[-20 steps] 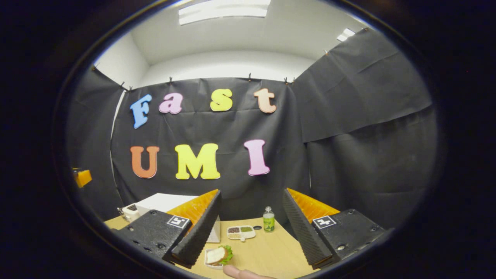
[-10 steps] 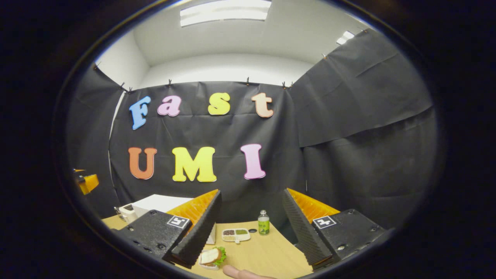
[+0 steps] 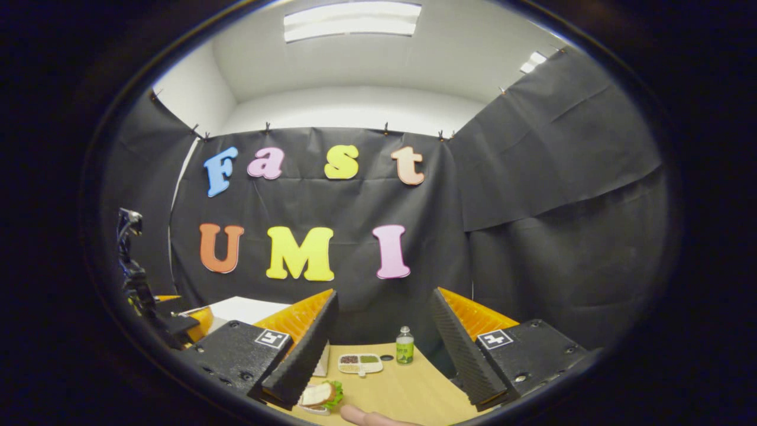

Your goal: Open the microwave oven with the left hand, put the food in, and close the microwave oven.

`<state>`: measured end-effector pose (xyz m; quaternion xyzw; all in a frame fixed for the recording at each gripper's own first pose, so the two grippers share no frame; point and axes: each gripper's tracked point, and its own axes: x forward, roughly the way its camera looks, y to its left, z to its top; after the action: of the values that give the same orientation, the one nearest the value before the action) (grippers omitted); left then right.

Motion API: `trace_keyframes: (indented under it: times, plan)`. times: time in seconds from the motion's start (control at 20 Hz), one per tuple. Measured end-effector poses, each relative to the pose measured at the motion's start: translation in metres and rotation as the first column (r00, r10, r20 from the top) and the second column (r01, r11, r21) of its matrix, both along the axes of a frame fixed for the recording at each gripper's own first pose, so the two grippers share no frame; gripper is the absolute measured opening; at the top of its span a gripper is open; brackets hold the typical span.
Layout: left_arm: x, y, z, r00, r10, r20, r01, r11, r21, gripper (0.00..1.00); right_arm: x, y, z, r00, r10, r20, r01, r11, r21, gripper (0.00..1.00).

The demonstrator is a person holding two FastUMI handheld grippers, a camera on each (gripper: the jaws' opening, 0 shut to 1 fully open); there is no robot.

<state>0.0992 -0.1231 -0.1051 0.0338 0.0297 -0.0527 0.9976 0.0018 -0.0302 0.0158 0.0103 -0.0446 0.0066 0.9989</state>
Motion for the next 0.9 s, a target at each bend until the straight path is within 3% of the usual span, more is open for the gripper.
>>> trace_keyframes:
  times: [0.05, 0.1, 0.15, 0.25, 0.3, 0.35, 0.6, 0.7, 0.75, 0.9]
  plan:
    - [0.008, -0.007, -0.010, 1.000, -0.013, -0.009, 0.012, 1.000, -0.006, 0.95, 0.003, -0.001, -0.004, 1.000, -0.002, -0.009, 0.002, 1.000, 0.000, 0.95]
    - [0.016, -0.014, -0.023, 0.999, -0.022, -0.027, 0.022, 1.000, -0.017, 0.84, 0.006, -0.001, -0.006, 1.000, -0.001, -0.018, 0.002, 1.000, 0.006, 1.00]
    - [0.024, -0.019, -0.034, 0.999, -0.026, -0.041, 0.025, 0.999, -0.032, 0.95, 0.010, 0.000, -0.010, 1.000, 0.002, -0.031, -0.002, 1.000, 0.016, 1.00]
    - [0.042, -0.025, -0.054, 0.998, -0.027, -0.055, 0.023, 0.998, -0.066, 0.95, 0.015, 0.002, -0.020, 0.998, 0.021, -0.060, -0.019, 1.000, 0.022, 1.00]
    - [0.052, -0.030, -0.066, 0.998, -0.030, -0.063, 0.025, 0.997, -0.074, 0.95, 0.018, 0.002, -0.023, 0.997, 0.026, -0.070, -0.025, 0.999, 0.023, 0.95]
    - [0.061, -0.033, -0.080, 0.996, -0.032, -0.079, 0.026, 0.996, -0.080, 0.95, 0.020, 0.001, -0.026, 0.997, 0.029, -0.077, -0.027, 0.999, 0.024, 1.00]
    - [0.094, -0.055, -0.153, 0.982, -0.044, -0.184, 0.033, 0.998, -0.060, 0.95, 0.030, -0.010, -0.036, 0.995, 0.043, -0.090, -0.041, 0.999, 0.022, 1.00]
    - [0.105, -0.070, -0.169, 0.979, -0.065, -0.192, 0.059, 0.998, -0.039, 0.95, 0.033, -0.016, -0.033, 0.995, 0.044, -0.090, -0.044, 0.999, 0.006, 1.00]
    - [0.108, -0.076, -0.178, 0.977, -0.077, -0.198, 0.072, 0.997, -0.032, 0.95, 0.034, -0.019, -0.029, 0.996, 0.040, -0.082, -0.041, 0.999, -0.005, 0.95]
    - [0.123, -0.082, -0.203, 0.971, -0.070, -0.226, 0.063, 0.997, -0.038, 0.95, 0.032, -0.023, -0.021, 0.998, 0.040, -0.053, -0.042, 0.999, -0.024, 0.95]
